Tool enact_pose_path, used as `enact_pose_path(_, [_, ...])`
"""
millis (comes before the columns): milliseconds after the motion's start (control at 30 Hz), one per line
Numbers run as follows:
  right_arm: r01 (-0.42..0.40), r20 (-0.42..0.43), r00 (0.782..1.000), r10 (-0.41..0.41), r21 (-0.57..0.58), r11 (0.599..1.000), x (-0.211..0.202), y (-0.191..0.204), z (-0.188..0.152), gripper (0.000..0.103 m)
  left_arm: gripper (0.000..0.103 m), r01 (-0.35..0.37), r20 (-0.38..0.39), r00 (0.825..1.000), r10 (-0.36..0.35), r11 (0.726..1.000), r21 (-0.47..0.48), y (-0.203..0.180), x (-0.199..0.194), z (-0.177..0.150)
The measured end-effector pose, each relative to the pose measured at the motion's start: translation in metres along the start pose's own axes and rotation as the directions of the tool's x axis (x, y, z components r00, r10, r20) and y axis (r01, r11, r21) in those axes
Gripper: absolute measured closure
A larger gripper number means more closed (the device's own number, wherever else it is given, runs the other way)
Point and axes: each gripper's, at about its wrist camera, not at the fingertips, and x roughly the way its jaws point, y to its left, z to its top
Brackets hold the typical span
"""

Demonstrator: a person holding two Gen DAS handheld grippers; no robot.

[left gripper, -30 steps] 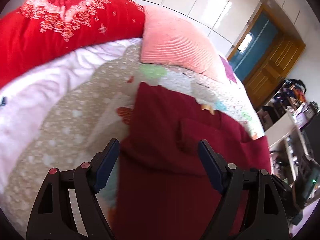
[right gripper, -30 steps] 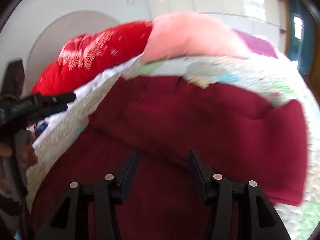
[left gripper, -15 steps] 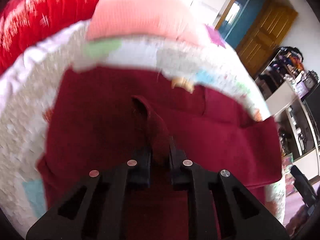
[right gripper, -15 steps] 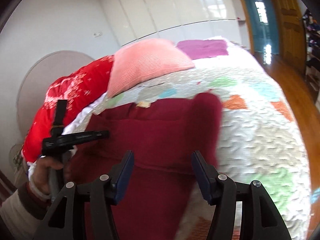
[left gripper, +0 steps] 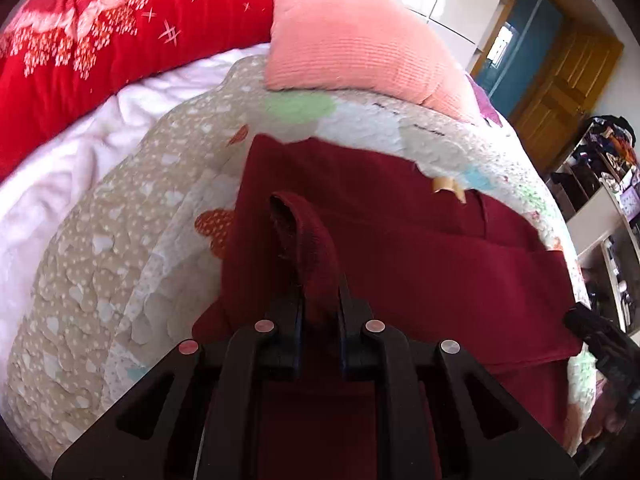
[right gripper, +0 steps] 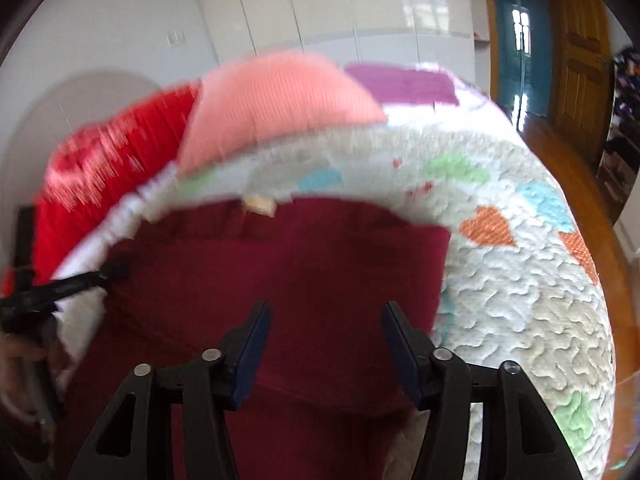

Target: Fold small clothes

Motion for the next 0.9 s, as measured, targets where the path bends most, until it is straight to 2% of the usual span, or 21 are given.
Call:
enact_pose_path(133, [0.047, -0.094, 0.994, -0.052, -0.057, 0.997, 0.036, 0.002, -0.008, 0.051, 0.091, -0.005, 0.002, 1.0, 0.005, 1.0, 0.018, -0.001, 0.006, -0.005])
enact_pose_path(233, [0.063, -0.073, 0.995, -0.069, -0.08, 0.995, 0.025, 0.006, -0.012, 0.052, 0.088, -0.006, 0.012, 1.0, 0.006, 1.0, 0.025, -0.003, 0.004, -0.005])
enact_pose_path(333, [0.043, -0.041, 0.998, -0.046, -0.069, 0.997, 0.003, 0.009, -0.017, 0.052, 0.088, 0.003, 0.008, 1.0, -0.003, 1.0, 0.011, -0.001, 0.006, -0.005])
enact_pose_path(467, [0.076, -0.088, 0.993, -0.084, -0.09, 0.993, 0.015, 0.005, -0.035, 0.052, 0.087, -0.011, 0.009, 1.0, 0.011, 1.0, 0.016, -0.003, 0.005, -0.005])
enact_pose_path(533, [0.089, -0.078, 0.992, -0.097, -0.101, 0.991, 0.011, 0.009, -0.035, 0.052, 0.083, -0.026, 0.012, 1.0, 0.025, 0.999, 0.028, -0.004, 0.001, -0.007])
enact_pose_path(633, [0.06, -0.064, 0.996, -0.064, -0.067, 0.996, -0.005, 0.013, -0.031, 0.052, 0.069, -0.06, 0.024, 0.998, 0.059, 0.997, 0.046, -0.006, -0.008, -0.012])
enact_pose_path(700, [0.043, -0.044, 0.998, -0.045, -0.049, 0.998, -0.015, 0.014, -0.033, 0.052, 0.056, -0.066, 0.039, 0.997, 0.064, 0.997, 0.048, -0.006, -0.014, -0.014])
enact_pose_path(800, [0.066, -0.009, 0.998, -0.066, -0.019, 0.998, -0.024, 0.011, -0.036, 0.052, 0.052, -0.081, 0.048, 0.996, 0.078, 0.996, 0.049, -0.004, -0.021, -0.018])
enact_pose_path(900, [0.091, -0.034, 0.995, -0.09, 0.028, 0.995, -0.018, 0.002, -0.036, 0.052, 0.052, -0.086, 0.044, 0.996, 0.083, 0.995, 0.052, -0.003, -0.025, -0.021])
